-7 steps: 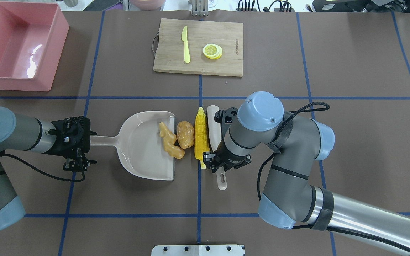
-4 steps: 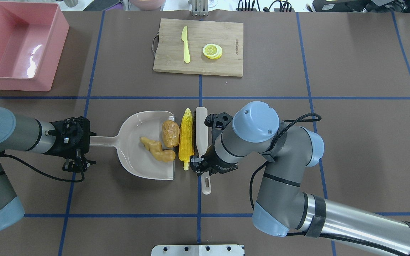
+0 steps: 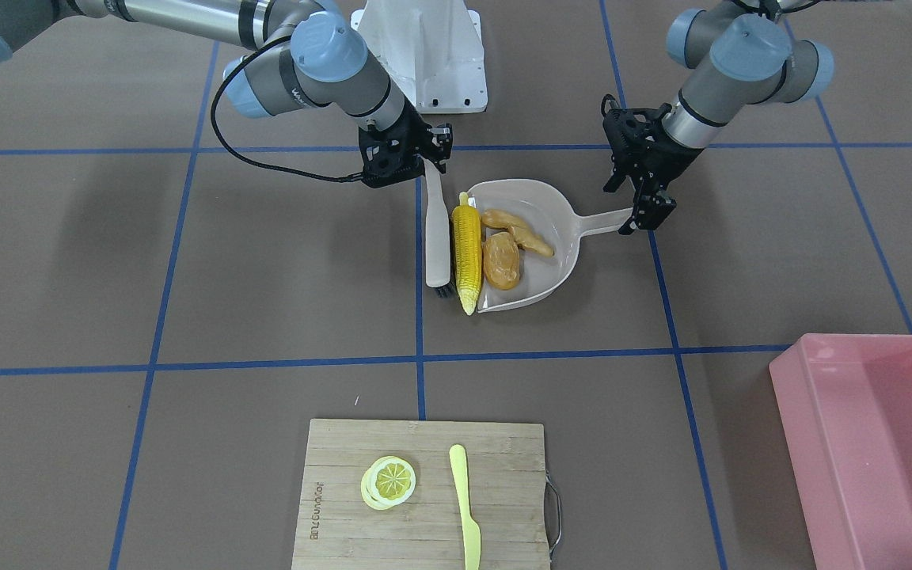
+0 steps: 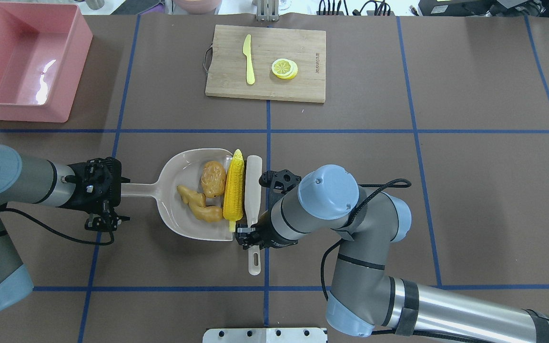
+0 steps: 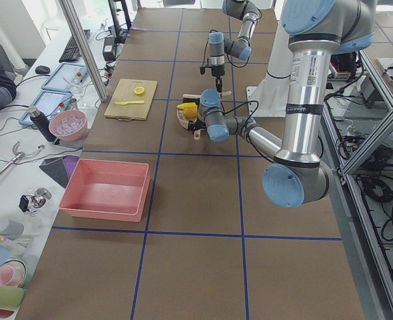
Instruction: Sweep and dump trash into bin
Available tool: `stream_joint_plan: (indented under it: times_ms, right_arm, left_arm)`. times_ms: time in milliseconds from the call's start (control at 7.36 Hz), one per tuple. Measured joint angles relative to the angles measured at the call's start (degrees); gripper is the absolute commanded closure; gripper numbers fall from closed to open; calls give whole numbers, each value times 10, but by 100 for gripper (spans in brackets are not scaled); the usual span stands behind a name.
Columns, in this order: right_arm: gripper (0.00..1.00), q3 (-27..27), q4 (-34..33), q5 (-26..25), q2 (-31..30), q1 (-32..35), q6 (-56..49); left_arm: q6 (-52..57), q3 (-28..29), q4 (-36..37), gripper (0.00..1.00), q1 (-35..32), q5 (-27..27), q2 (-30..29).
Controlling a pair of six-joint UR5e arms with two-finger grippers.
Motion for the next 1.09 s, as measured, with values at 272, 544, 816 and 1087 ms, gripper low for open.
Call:
stream_joint_plan:
  times_ms: [272,544,816,1087]
  right_arm:
    - [100,-19,37,-10,16,-12,27]
    - [100,-30,66,-18,25,-19,36]
    - [100,-33,76,-20,38,-20,48]
    - [100,-31,90,-20,44,-20,61]
  left_arm:
    - [0,-3,4,9,0,1,-2]
    - [0,-4,5,9,0,1,-4]
    - [0,-4,6,9,0,1,-4]
    - [0,-2,5,9,0,-2,-5]
